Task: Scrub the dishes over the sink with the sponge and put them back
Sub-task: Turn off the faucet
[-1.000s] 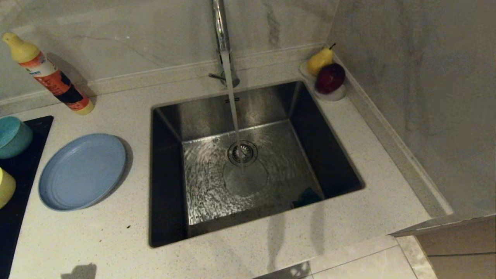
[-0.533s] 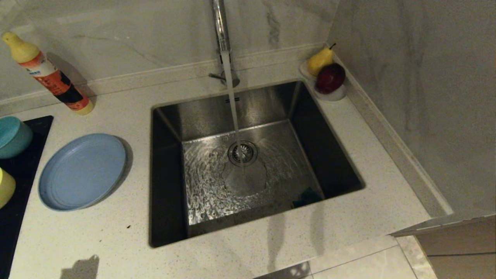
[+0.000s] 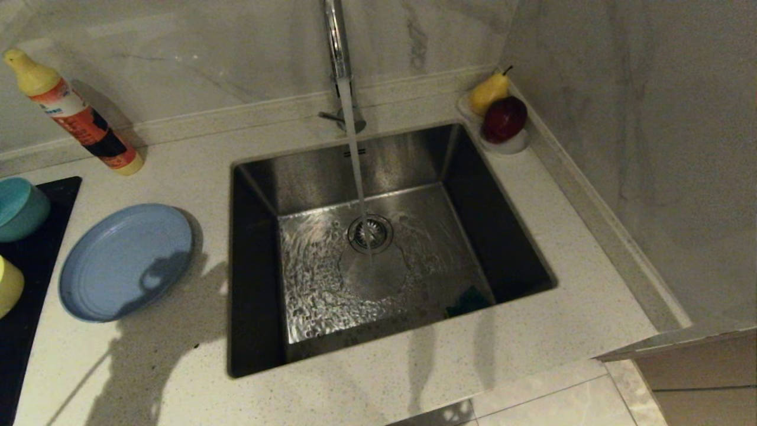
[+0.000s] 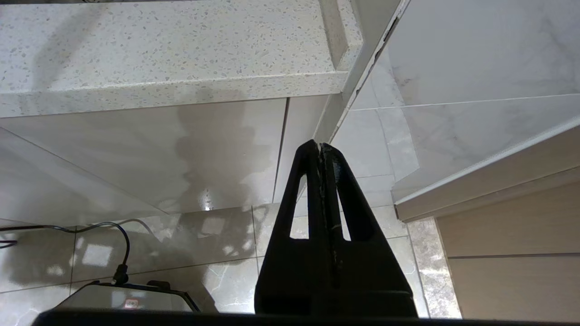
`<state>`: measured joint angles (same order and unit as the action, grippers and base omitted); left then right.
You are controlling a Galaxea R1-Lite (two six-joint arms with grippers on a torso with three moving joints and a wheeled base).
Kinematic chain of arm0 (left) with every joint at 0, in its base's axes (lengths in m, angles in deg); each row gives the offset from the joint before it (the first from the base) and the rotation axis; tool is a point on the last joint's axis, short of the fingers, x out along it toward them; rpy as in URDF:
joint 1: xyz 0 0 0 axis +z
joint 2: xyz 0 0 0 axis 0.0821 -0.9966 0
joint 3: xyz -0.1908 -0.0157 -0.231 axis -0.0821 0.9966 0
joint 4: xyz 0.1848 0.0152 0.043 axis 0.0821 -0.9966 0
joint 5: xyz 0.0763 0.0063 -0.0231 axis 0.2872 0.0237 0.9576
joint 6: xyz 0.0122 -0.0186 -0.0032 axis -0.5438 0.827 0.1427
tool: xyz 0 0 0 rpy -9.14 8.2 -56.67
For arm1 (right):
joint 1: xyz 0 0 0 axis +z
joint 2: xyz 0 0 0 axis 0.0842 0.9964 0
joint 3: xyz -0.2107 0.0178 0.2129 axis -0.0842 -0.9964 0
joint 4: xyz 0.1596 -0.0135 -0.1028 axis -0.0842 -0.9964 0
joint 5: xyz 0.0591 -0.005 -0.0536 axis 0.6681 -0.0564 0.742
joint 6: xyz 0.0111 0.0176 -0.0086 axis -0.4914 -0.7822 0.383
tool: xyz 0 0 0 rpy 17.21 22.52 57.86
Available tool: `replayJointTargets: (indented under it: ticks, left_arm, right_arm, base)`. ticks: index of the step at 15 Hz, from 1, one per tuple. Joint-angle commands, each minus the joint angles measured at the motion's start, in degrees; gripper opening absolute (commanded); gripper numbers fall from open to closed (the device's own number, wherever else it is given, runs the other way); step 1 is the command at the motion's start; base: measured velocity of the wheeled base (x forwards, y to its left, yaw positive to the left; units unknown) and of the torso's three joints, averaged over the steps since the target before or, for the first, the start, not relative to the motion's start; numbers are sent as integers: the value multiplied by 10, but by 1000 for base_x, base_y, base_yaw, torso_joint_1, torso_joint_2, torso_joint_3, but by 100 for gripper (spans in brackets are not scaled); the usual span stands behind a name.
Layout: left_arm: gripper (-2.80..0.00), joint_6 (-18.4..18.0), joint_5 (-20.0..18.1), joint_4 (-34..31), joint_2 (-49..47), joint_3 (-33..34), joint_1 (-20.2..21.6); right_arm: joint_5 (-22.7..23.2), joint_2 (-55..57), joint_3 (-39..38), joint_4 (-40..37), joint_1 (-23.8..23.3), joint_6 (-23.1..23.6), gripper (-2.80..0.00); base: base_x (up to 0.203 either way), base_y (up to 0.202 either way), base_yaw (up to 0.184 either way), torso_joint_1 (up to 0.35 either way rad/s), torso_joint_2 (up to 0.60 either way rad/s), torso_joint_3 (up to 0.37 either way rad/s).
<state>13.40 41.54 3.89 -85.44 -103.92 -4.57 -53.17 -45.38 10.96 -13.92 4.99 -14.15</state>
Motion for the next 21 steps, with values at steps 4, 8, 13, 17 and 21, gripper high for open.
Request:
replayJointTargets:
  ticks: [4,8,13,17,21]
  left_arm:
    - [-280,111,-78,-10,-396,-187,-38]
    - [-280,181,-99,8,-499,-240,-115]
    - [-280,183,-98,31,-559,-246,-132]
    - [-280,191,-98,69,-581,-254,-134]
    - [-280,240,-97,130,-615,-281,-137]
  right_arm:
    - [0,1,0,0,0,1,-280]
    - [0,1,0,0,0,1,-280]
    - [0,1,0,0,0,1,-280]
    - [0,1,0,0,0,1,-280]
    - [0,1,0,0,0,1,-280]
  base:
    - [0,0,0,0,0,0]
    - [0,0,0,0,0,0]
    - [0,0,0,0,0,0]
    - [0,0,0,0,0,0]
    - [0,0,0,0,0,0]
